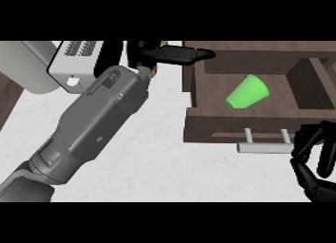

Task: Pick up the cup, place it into the drawer and close the drawer

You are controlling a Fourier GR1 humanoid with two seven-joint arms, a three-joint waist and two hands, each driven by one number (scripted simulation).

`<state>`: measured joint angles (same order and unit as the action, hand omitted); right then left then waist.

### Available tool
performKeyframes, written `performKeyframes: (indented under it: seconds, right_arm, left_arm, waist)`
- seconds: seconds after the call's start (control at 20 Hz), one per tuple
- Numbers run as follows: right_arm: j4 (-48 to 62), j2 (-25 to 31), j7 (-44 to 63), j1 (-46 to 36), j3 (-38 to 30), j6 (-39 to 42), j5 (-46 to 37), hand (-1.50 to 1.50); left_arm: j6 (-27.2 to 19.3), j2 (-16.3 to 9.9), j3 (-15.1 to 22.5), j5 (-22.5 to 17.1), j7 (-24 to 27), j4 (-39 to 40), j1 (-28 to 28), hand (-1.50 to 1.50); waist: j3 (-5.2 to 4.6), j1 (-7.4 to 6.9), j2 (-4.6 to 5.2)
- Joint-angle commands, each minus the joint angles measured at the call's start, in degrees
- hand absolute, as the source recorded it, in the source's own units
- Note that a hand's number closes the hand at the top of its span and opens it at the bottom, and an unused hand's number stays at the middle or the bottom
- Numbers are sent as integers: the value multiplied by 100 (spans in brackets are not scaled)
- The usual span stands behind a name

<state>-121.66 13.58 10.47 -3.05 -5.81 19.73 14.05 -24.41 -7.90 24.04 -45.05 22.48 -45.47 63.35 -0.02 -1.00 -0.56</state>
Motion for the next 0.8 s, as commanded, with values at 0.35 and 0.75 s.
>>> performKeyframes:
  seconds: [0.35, 0.75]
  right_arm:
    - [266, 211, -182, 253, 357, 213, -1265, 150]
    - [1021, 495, -1148, 36, 1060, 199, -3055, 150]
  left_arm:
    - [88, -1416, -197, -34, -413, -2671, -2511, -150]
    - [740, -2001, -572, -269, -434, -3663, -3933, -150]
  waist:
    - [1, -38, 19]
    - [1, -83, 43]
